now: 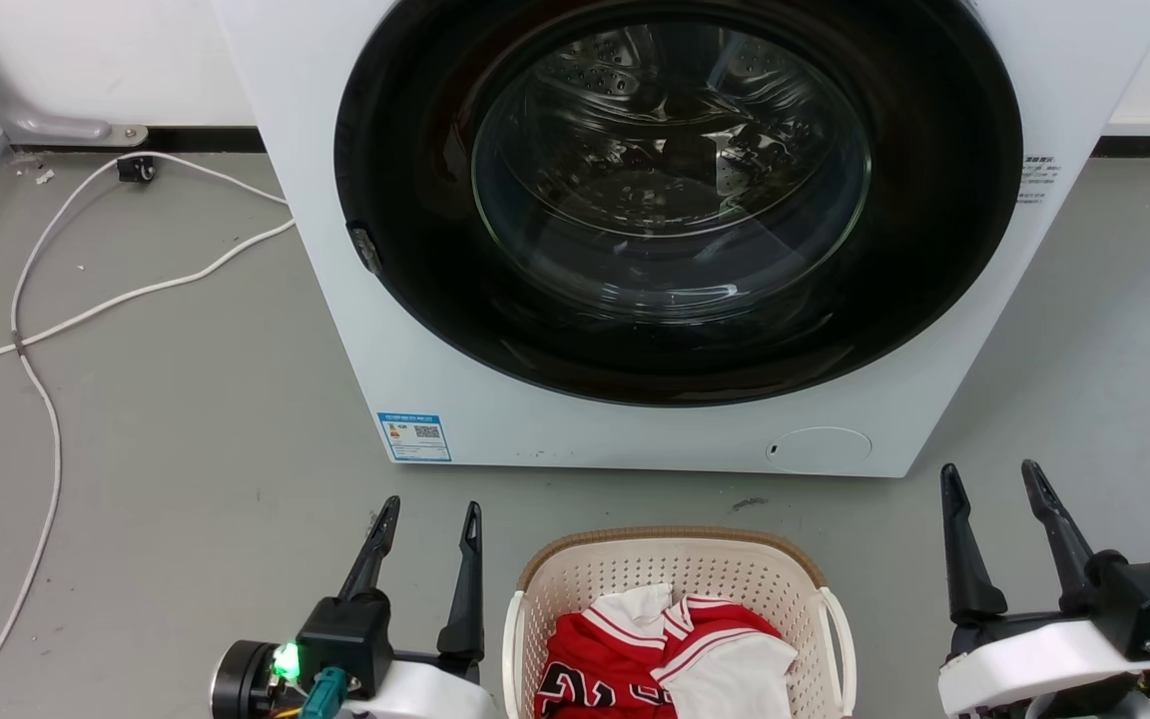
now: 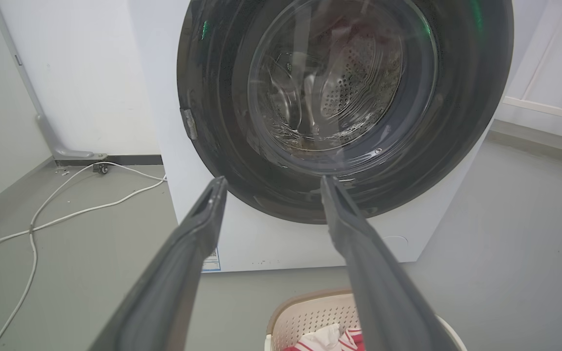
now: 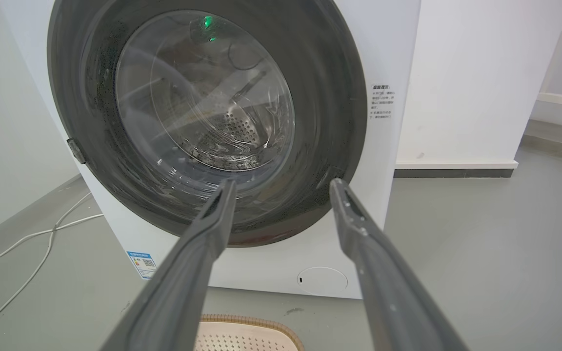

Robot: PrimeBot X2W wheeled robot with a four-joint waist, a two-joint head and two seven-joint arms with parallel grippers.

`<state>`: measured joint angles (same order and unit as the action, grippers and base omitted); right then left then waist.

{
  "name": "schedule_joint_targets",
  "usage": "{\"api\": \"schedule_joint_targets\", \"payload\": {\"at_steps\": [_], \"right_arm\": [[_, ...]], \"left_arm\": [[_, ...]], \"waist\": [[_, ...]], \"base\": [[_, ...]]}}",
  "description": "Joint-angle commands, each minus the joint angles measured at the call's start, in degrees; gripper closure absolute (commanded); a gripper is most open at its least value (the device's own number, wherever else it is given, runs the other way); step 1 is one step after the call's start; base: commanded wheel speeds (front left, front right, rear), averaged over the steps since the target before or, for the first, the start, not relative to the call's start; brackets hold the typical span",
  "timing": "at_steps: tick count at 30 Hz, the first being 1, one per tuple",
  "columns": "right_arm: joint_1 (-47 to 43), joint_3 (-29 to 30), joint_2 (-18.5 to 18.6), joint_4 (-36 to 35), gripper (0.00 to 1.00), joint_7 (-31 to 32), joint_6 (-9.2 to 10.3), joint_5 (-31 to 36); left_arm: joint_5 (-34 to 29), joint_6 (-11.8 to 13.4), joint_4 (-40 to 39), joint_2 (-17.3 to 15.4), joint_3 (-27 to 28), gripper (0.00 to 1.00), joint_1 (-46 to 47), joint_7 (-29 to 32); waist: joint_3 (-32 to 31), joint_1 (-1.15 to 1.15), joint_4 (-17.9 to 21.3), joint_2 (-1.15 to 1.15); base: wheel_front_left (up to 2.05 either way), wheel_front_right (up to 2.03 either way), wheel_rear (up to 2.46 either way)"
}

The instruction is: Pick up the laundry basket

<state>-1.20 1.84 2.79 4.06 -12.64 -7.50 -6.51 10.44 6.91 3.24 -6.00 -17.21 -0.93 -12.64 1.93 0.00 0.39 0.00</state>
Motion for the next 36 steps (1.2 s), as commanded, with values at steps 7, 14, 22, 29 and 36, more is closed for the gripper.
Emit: {"api": "schedule_joint_targets", "payload": {"at_steps": [7, 14, 22, 29, 36], "right_arm": [[0.4, 0.8, 0.1, 1.6, 0.00, -1.2, 0.02, 4.5], [0.2, 1.2, 0.1, 2.9, 0.00, -2.0, 0.02, 5.4], [-0.2, 1.6, 0.2, 5.2, 0.00, -2.7, 0.03, 3.9], [0.3, 1.2, 0.1, 5.6, 0.00, -2.6, 0.03, 3.4], [0.6, 1.1, 0.1, 5.3, 0.00, -2.6, 0.03, 2.6]], "left_arm": [[-3.5, 0.7, 1.1, 0.1, -0.5, 0.00, -0.7, -1.3], [-4.6, -1.1, 2.0, 1.1, 0.7, 0.00, -1.2, -2.0], [-5.7, -3.2, 3.3, 2.4, 3.0, 0.00, -2.3, -2.7], [-5.7, -4.5, 4.1, 3.0, 4.5, 0.00, -2.7, -2.6], [-5.8, -5.1, 4.0, 3.1, 5.2, 0.00, -2.4, -2.6]], "waist": [[0.2, 0.00, 0.1, 0.00], [0.4, 0.00, 0.4, 0.00], [0.3, 0.00, 0.6, 0.00], [0.3, 0.00, 0.6, 0.00], [0.7, 0.00, 0.7, 0.00]], "base": [[0.00, 0.00, 0.00], [0.00, 0.00, 0.00], [0.00, 0.00, 0.00], [0.00, 0.00, 0.00], [0.00, 0.00, 0.00]]}}
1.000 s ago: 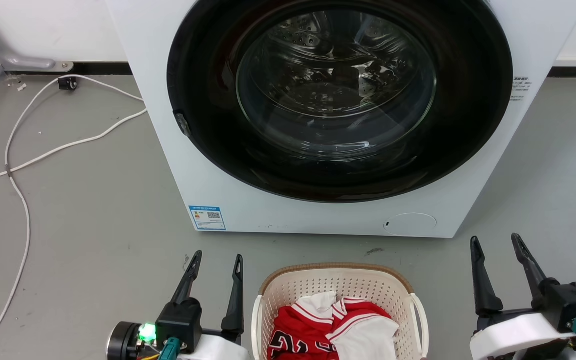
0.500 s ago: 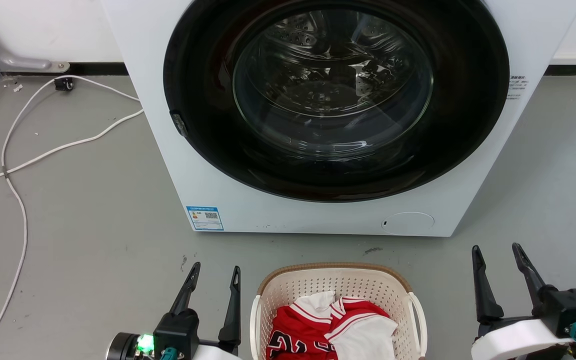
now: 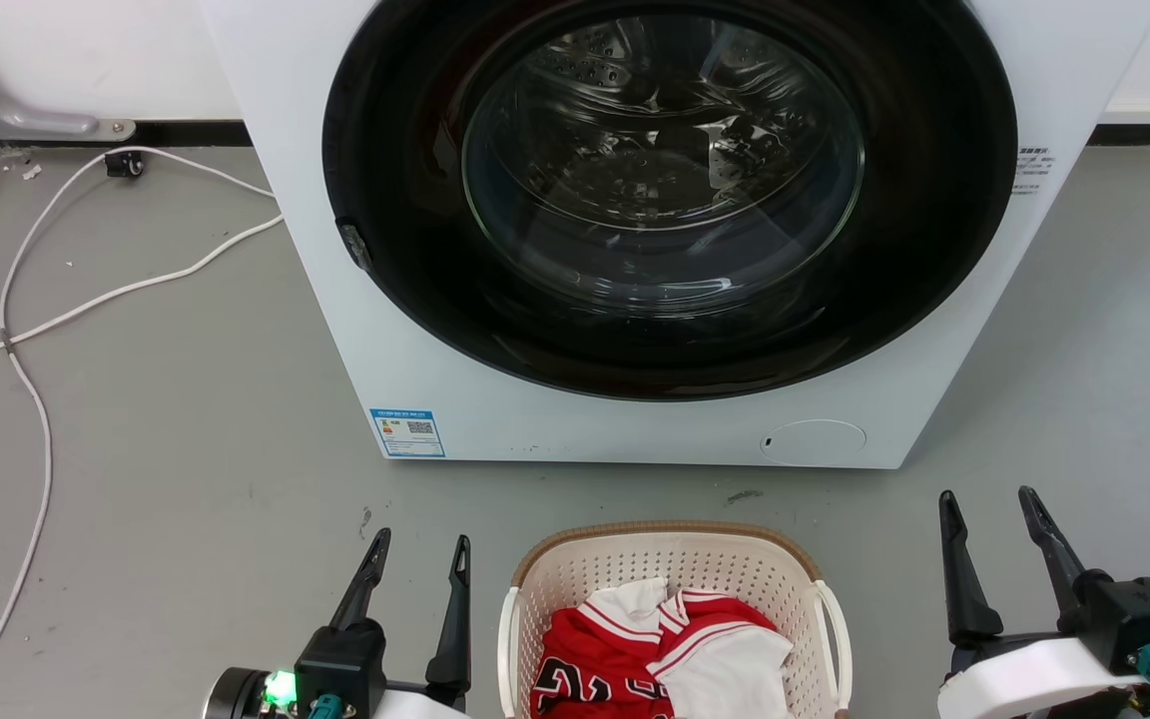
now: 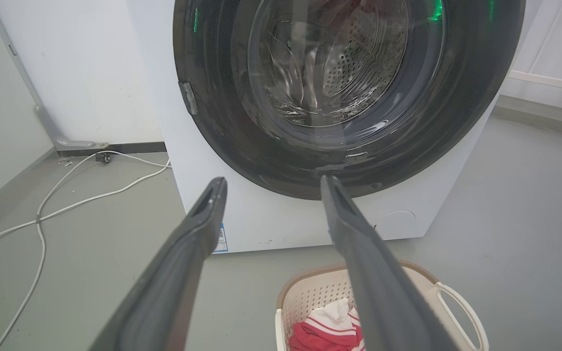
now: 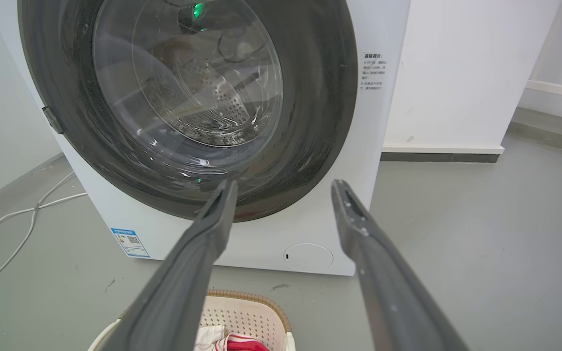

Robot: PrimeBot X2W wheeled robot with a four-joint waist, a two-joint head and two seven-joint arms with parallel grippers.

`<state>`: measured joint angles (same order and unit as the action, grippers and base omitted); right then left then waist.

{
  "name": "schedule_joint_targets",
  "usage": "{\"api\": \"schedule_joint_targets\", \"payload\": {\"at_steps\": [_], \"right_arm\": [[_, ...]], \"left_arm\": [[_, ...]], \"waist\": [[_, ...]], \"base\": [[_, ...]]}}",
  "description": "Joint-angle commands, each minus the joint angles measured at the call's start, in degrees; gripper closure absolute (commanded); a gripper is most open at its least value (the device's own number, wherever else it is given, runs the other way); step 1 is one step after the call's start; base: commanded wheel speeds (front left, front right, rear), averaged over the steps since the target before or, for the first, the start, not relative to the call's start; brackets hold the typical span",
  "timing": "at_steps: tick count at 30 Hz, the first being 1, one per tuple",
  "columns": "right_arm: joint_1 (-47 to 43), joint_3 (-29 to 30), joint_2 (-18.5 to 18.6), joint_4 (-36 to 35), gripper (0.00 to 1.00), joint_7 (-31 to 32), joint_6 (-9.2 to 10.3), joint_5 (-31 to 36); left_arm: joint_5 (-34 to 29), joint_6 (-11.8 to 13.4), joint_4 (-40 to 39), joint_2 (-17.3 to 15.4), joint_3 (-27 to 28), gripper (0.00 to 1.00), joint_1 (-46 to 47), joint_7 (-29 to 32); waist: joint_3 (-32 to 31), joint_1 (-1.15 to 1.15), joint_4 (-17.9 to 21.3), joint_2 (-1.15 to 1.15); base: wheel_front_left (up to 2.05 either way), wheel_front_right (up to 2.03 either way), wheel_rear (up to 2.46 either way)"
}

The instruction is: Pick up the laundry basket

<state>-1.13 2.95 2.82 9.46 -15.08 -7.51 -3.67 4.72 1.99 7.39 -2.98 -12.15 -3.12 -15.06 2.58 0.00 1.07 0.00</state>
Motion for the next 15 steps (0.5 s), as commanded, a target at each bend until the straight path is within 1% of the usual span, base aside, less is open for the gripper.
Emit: {"api": "schedule_joint_targets", "payload": {"at_steps": [1, 11, 15], "right_arm": [[0.6, 0.0, 0.1, -0.2, 0.00, -0.1, 0.04, -0.2], [0.7, 0.1, 0.1, -0.1, 0.00, -0.1, 0.04, -0.3], [1.3, 0.1, 0.1, 0.2, 0.00, -0.1, 0.04, -0.1]], "left_arm": [[-0.2, -0.1, -0.2, 0.1, 0.2, 0.00, -0.1, -0.2], [0.5, 0.3, -0.2, 0.1, -0.2, 0.00, 0.0, -0.2], [0.9, 0.2, 0.3, 0.1, -0.3, 0.00, 0.7, -0.2]], "waist": [[0.1, 0.00, 0.0, 0.00], [0.4, 0.00, 0.0, 0.00], [1.8, 0.00, 0.2, 0.00]], "base": [[0.00, 0.00, 0.00], [0.00, 0.00, 0.00], [0.00, 0.00, 0.00]]}}
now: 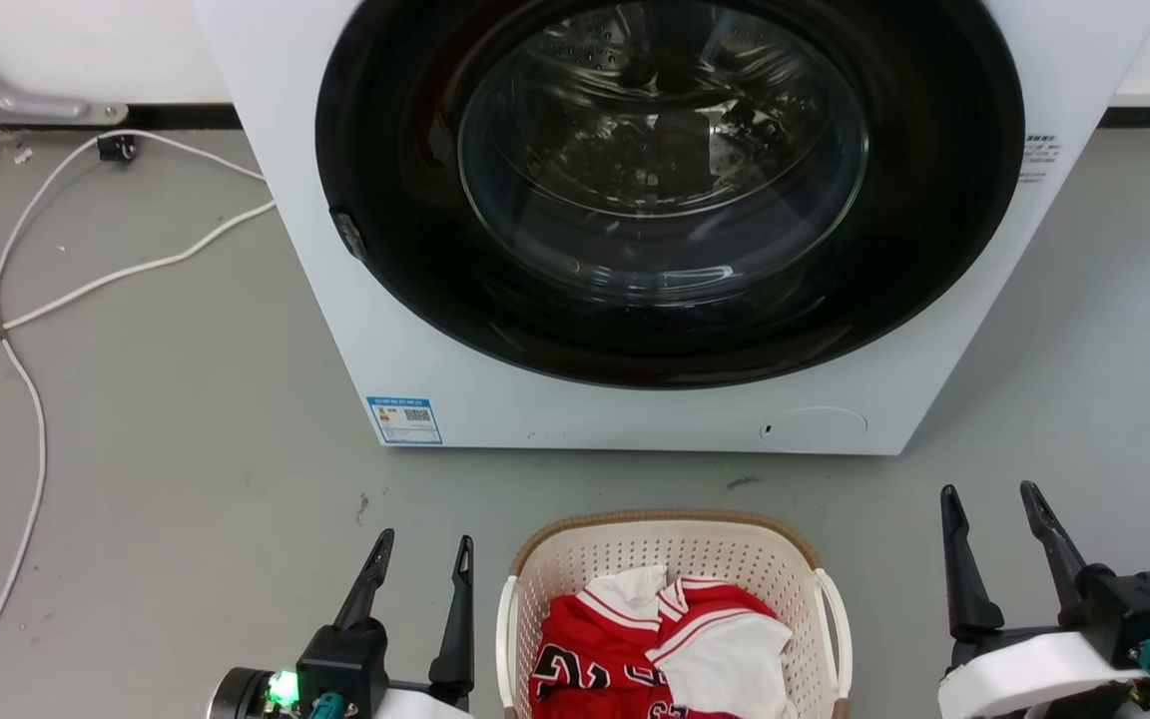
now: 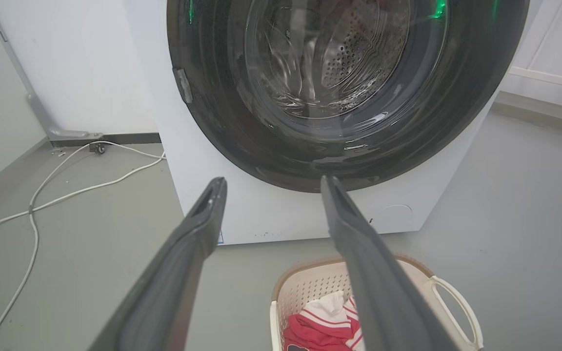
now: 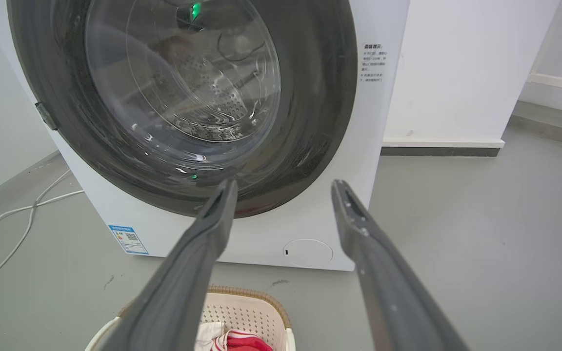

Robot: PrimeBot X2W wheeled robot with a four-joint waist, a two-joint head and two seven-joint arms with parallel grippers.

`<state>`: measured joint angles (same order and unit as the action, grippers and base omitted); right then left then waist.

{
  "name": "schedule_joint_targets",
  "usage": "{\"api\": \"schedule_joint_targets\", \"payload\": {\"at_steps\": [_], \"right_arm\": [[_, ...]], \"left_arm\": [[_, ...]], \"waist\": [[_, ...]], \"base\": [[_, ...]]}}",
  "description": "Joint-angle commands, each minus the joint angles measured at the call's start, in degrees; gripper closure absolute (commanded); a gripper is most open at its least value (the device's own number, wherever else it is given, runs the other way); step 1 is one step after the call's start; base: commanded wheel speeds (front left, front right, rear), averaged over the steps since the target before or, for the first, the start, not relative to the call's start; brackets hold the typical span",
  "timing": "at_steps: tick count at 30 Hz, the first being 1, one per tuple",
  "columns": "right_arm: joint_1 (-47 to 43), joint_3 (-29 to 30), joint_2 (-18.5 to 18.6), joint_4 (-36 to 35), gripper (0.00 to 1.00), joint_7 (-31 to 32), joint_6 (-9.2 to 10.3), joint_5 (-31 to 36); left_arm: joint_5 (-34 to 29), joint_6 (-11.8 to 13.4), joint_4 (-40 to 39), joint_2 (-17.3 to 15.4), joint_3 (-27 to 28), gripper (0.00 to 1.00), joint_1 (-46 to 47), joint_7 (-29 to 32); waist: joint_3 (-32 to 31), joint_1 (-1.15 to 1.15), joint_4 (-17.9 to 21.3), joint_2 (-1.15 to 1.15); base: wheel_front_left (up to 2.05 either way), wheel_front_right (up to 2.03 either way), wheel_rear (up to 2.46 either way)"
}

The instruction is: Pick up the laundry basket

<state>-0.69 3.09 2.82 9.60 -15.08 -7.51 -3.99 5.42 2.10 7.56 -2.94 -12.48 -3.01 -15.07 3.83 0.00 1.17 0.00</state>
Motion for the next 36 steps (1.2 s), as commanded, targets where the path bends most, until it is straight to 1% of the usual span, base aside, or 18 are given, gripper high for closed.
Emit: {"api": "schedule_joint_targets", "payload": {"at_steps": [1, 3, 6, 10, 11, 12, 17, 21, 25, 33, 36], "right_arm": [[1.2, -0.1, 0.1, 0.3, 0.00, -0.1, 0.04, 0.4], [1.4, -0.2, 0.1, 0.6, 0.00, -0.1, 0.03, 0.7], [3.3, 0.1, 0.1, 1.9, 0.00, -0.1, 0.04, 1.5], [7.0, 0.7, 0.1, 3.9, 0.00, -0.1, 0.04, 2.0], [9.5, 0.6, 0.1, 5.1, 0.00, -0.1, 0.04, 1.6], [9.5, 0.6, 0.1, 5.1, 0.00, -0.1, 0.04, 1.6], [15.3, 1.2, 0.1, 9.6, 0.00, -0.1, 0.04, 2.3], [20.3, 1.7, 0.1, 15.8, 0.00, -0.1, 0.04, 2.2], [25.1, 1.7, 0.1, 24.1, 0.00, 0.2, 0.04, 2.3], [34.5, 4.0, 0.1, 38.8, 0.00, 2.8, 0.04, 4.5], [37.8, 4.5, 0.1, 43.1, 0.00, 3.4, 0.04, 5.7]], "left_arm": [[0.2, 0.0, 0.4, 0.1, 0.0, 0.00, 0.9, -0.2], [0.0, -0.1, 0.7, 0.1, -0.1, 0.00, 1.3, -0.2], [0.1, -0.2, 1.7, 0.1, -0.2, 0.00, 2.9, -0.2], [-0.2, -0.5, 3.8, 0.1, -0.4, 0.00, 6.9, -0.2], [-0.7, -1.1, 5.3, 0.1, -0.2, 0.00, 9.7, -0.2], [-0.7, -1.1, 5.3, 0.1, -0.2, 0.00, 9.7, -0.2], [-1.9, -2.8, 9.8, -0.1, 1.2, 0.00, 16.5, -0.2], [-2.4, -4.2, 14.1, -0.9, 2.2, 0.00, 21.4, -0.2], [-2.9, -5.6, 20.1, -1.1, 1.7, 0.00, 26.1, -0.2], [-2.3, -7.6, 35.1, -0.7, -0.1, 0.00, 35.4, -0.2], [-2.0, -8.2, 40.0, -0.6, -1.0, 0.00, 38.8, -0.2]], "waist": [[1.1, 0.00, 0.1, 0.00], [1.8, 0.00, 0.2, 0.00], [5.0, 0.00, 0.4, 0.00], [11.4, 0.00, 0.5, 0.00], [15.0, 0.00, 0.6, 0.00], [15.0, 0.00, 0.6, 0.00], [23.0, 0.00, 0.9, 0.00], [28.1, 0.00, 1.1, 0.00], [32.2, 0.00, 0.5, 0.00], [37.8, 0.00, -0.4, 0.00], [39.2, 0.00, -0.6, 0.00]], "base": [[0.00, 0.00, 0.00], [0.00, 0.00, 0.00], [0.00, 0.00, 0.00], [0.00, 0.00, 0.00], [0.00, 0.00, 0.00], [0.00, 0.00, 0.00], [0.00, 0.00, 0.00], [0.00, 0.00, 0.00], [0.00, 0.00, 0.00], [0.00, 0.00, 0.00], [0.00, 0.00, 0.00]]}}
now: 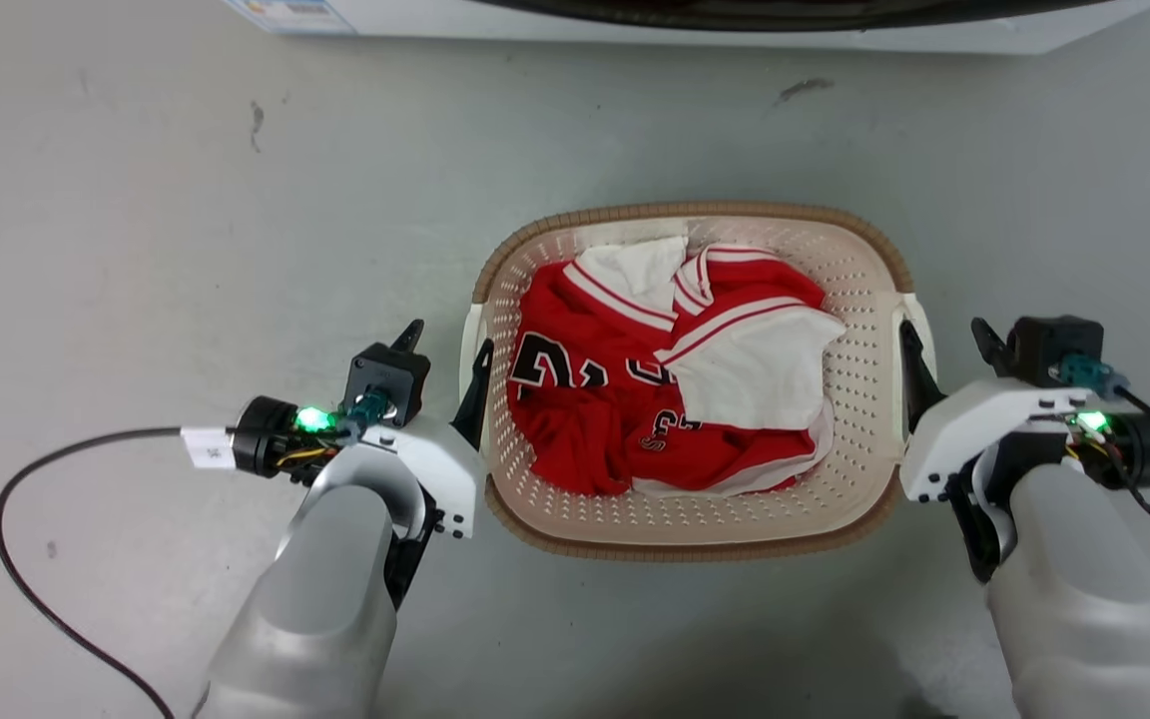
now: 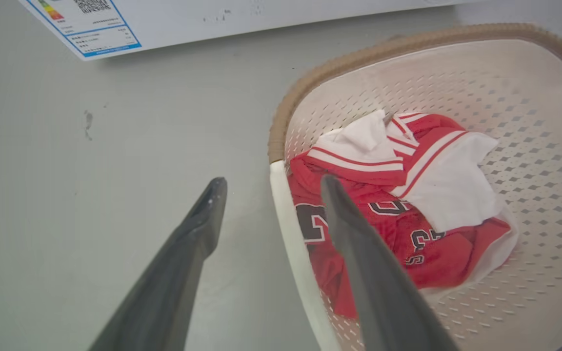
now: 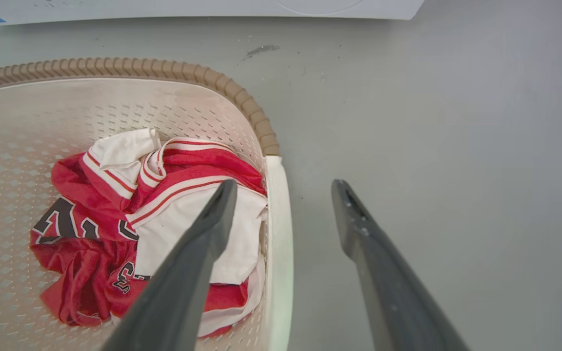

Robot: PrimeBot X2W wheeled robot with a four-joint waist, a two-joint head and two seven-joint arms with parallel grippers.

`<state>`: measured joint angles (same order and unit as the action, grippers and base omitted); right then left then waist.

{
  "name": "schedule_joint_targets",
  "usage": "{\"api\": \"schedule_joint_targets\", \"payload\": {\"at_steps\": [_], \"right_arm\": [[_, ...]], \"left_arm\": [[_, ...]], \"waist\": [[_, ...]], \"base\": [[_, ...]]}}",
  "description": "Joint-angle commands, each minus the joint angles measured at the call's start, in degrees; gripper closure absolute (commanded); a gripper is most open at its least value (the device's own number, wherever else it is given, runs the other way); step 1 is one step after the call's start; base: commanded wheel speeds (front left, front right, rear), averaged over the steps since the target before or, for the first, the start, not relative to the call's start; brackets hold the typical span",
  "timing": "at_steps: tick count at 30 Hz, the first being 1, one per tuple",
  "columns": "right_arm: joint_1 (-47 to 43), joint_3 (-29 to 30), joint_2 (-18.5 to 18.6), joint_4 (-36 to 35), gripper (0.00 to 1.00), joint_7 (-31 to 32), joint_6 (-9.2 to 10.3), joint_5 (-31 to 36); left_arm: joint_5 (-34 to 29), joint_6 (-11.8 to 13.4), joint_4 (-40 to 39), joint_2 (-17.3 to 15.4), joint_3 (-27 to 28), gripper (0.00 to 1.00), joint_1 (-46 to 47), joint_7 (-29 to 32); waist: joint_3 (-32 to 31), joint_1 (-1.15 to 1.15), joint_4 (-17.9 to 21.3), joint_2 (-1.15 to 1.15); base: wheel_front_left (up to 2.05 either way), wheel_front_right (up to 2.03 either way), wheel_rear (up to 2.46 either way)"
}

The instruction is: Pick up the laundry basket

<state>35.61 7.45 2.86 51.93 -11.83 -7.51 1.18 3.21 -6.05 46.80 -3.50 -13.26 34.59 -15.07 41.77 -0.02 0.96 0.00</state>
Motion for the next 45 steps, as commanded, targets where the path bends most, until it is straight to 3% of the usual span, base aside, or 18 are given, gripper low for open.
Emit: {"api": "schedule_joint_targets", "payload": {"at_steps": [1, 8, 15, 23, 36, 37, 38, 45], "right_arm": [[2.4, 0.4, 0.0, 1.9, 0.00, 0.2, 0.04, 0.8], [7.5, 2.2, 0.0, 10.1, 0.00, 2.0, 0.04, 2.9], [11.6, 1.3, 0.0, 16.7, 0.00, 4.0, 0.04, 2.4], [14.1, 0.7, 0.0, 19.9, 0.00, 6.5, 0.04, 3.6], [16.3, 3.2, 0.0, 20.7, 0.00, 9.7, 0.04, 8.2], [16.4, 3.5, 0.0, 20.7, 0.11, 9.8, 0.04, 8.4], [16.3, 3.6, 0.0, 20.8, 1.00, 10.1, 0.04, 8.7], [15.9, 3.4, 0.0, 21.2, 1.00, 10.9, 0.05, 9.5]], "left_arm": [[0.5, -0.3, 2.2, 0.0, -0.4, 0.00, 2.3, -0.2], [2.7, -1.3, 13.1, 0.3, -3.0, 0.00, 9.0, 0.3], [7.2, -1.4, 20.1, 0.5, -8.1, 0.00, 13.9, 5.5], [14.5, -1.4, 21.2, 0.6, -15.1, 0.00, 15.4, 11.0], [23.5, -1.4, 19.7, -0.4, -23.4, 0.00, 15.4, 14.1], [24.4, -1.4, 19.1, -0.2, -24.5, 1.00, 14.9, 15.1], [25.4, -1.4, 18.4, -0.2, -25.4, 1.00, 14.7, 15.9], [29.3, -1.7, 16.9, -1.5, -29.4, 1.00, 15.6, 15.4]], "waist": [[1.6, 0.02, -0.4, 0.00], [3.5, 0.02, -0.5, 0.00], [4.6, 0.02, 0.1, 0.00], [5.3, 0.02, 0.3, 0.00], [6.4, 0.02, -0.5, 0.00], [6.5, 0.02, -0.5, 0.00], [6.5, 0.02, -0.6, 0.00], [6.7, 0.02, -1.1, 0.00]], "base": [[0.00, 0.00, 0.00], [0.00, 0.00, 0.00], [0.00, 0.00, 0.00], [0.00, 0.00, 0.00], [0.00, 0.00, 0.00], [0.00, 0.00, 0.00], [0.00, 0.00, 0.00], [0.00, 0.00, 0.00]]}}
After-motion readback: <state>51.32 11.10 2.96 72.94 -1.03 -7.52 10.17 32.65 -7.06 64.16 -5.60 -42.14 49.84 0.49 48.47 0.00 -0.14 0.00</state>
